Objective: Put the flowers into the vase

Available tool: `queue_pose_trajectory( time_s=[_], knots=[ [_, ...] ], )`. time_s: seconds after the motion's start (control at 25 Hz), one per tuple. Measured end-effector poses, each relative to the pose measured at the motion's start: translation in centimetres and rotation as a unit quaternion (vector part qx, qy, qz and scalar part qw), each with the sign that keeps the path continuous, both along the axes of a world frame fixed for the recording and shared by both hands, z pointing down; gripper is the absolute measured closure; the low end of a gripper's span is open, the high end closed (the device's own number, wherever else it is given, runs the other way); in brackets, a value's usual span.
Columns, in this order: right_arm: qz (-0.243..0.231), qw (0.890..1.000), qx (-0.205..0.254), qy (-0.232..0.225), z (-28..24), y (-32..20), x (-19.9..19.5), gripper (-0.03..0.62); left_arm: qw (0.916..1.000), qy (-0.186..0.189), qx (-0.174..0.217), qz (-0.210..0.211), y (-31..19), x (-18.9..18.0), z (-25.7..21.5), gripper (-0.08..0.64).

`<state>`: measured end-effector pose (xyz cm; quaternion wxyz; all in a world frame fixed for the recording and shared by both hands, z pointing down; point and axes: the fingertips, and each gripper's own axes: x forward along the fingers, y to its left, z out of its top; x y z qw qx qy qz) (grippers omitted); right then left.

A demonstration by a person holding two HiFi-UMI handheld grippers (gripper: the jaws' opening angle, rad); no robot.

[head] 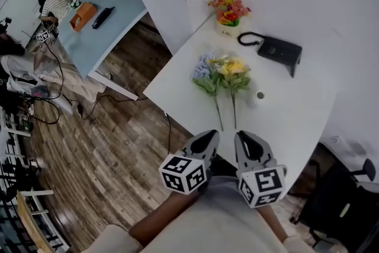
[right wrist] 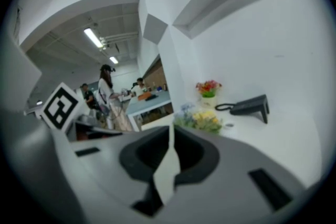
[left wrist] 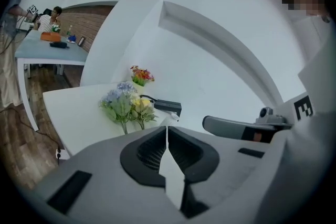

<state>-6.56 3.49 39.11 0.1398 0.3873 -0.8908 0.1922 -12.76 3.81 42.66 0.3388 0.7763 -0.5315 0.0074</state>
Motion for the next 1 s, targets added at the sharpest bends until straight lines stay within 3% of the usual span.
queue_pose_trajectory(
  time_s=[0.36, 1.0],
  knots=[
    [-0.007, 1.0, -0.019, -0.006, 0.9, -1.0, 0.7, 0.566, 0.9982, 0.018, -0.034, -0.045, -3.8, -0.8, 2.2, 0.54],
    [0.002, 0.998, -0.065, 0.013, 4.6, -5.0, 1.2, 0.566, 0.9908, 0.031, -0.113, -0.068, -7.6, -2.5, 7.6, 0.463]
  ],
)
